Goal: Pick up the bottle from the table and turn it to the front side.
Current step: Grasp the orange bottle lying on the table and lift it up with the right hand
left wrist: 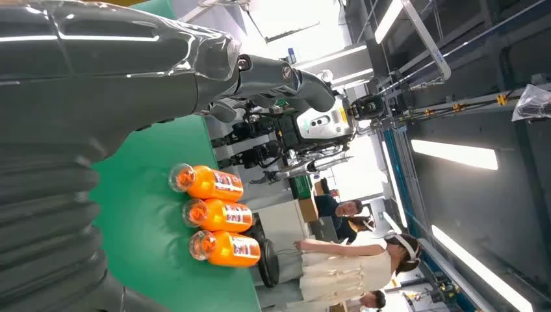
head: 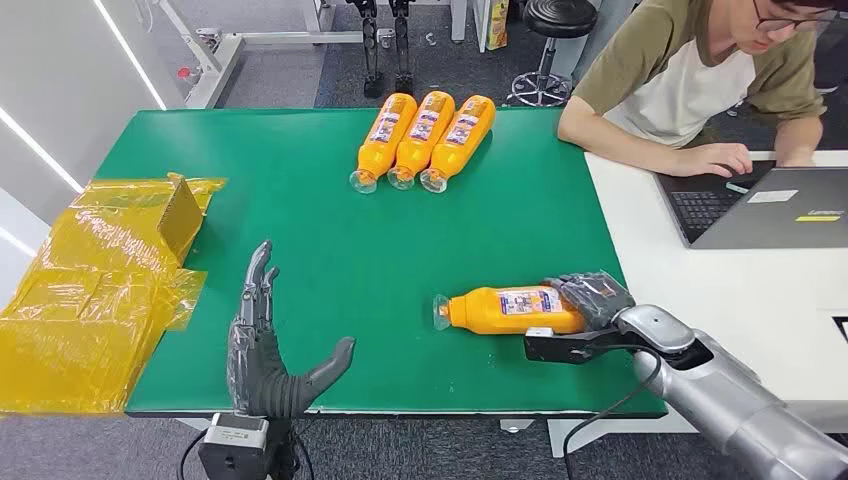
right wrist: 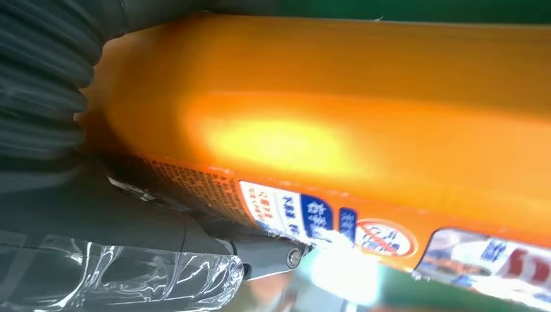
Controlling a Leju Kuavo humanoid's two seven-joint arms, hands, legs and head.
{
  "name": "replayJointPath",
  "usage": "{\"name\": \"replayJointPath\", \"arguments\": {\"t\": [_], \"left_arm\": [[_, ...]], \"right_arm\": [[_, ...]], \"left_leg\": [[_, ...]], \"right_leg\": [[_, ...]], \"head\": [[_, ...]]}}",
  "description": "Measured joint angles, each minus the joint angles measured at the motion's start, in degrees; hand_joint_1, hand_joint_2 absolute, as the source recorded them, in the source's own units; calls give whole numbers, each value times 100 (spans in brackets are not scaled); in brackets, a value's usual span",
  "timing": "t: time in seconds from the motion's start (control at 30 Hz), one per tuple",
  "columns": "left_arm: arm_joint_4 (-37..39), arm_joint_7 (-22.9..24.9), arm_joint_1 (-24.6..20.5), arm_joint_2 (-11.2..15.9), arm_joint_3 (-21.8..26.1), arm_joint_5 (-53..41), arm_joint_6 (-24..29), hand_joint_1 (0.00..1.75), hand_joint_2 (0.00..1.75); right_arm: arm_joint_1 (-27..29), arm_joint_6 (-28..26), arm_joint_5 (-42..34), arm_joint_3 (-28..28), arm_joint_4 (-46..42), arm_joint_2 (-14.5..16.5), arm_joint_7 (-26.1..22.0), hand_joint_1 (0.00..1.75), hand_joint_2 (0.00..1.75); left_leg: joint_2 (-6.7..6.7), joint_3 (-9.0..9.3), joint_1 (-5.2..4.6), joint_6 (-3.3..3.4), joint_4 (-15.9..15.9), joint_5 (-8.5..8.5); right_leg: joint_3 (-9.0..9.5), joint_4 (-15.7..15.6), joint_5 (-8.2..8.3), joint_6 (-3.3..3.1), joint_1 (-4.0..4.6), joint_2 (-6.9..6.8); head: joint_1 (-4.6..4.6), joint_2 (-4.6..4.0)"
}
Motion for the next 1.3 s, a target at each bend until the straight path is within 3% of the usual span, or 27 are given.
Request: {"name": "replayJointPath", "arguments": {"t": [0.1,0.27,0.37,0.47,0.6,0.77,1.07,1.3], "left_arm": [[-8,-19,26,-1,0,0,71,0,175],[-15,-64,44,-38,0,169,79,0,175],[-15,-171,29,-103,0,651,-299,0,175],[-15,-275,-7,-152,0,1322,-948,0,175],[-10,-352,-64,-186,-3,2078,-2014,0,175],[96,-359,-210,-192,-50,2358,-2714,0,175],[600,-400,-567,-204,-176,2528,-2923,0,175],[838,-432,-682,-253,-176,2570,-2932,0,175]], "right_arm": [[181,-556,88,-329,-112,249,-80,175,175],[713,-1972,-67,-1137,-566,1065,-398,175,175],[1137,-2604,-457,-1489,-987,1495,-703,174,175],[1599,-2876,-691,-1666,-1389,1808,-883,170,175],[2142,-2885,-592,-1697,-1763,2124,-931,171,175],[2588,-2556,-535,-1678,-2051,2396,-992,173,175],[2954,-1846,-646,-1472,-2384,2582,-1317,175,175],[2978,-1314,-381,-1281,-2403,2626,-1064,173,175]], "left_leg": [[0,-1,3,-1,-1,0],[-3,0,8,-3,-6,1],[-8,0,9,-4,-8,0],[-8,-2,9,-7,-10,-2],[-7,-2,8,-10,-10,-6],[-5,-1,7,-10,-9,-7],[-3,1,7,-12,-10,-6],[0,0,7,-12,-9,-6]], "right_leg": [[-2,0,-1,-2,3,0],[-5,1,-8,-12,9,-3],[-5,1,-14,-15,10,-8],[-5,0,-16,-15,9,-9],[-5,-2,-18,-14,8,-8],[-6,-3,-18,-14,8,-6],[-6,-1,-17,-15,8,-3],[-7,-1,-17,-15,8,-3]], "head": [[-1,0],[-2,0],[-2,0],[-1,0],[-1,0],[-2,0],[-1,0],[-1,0]]}}
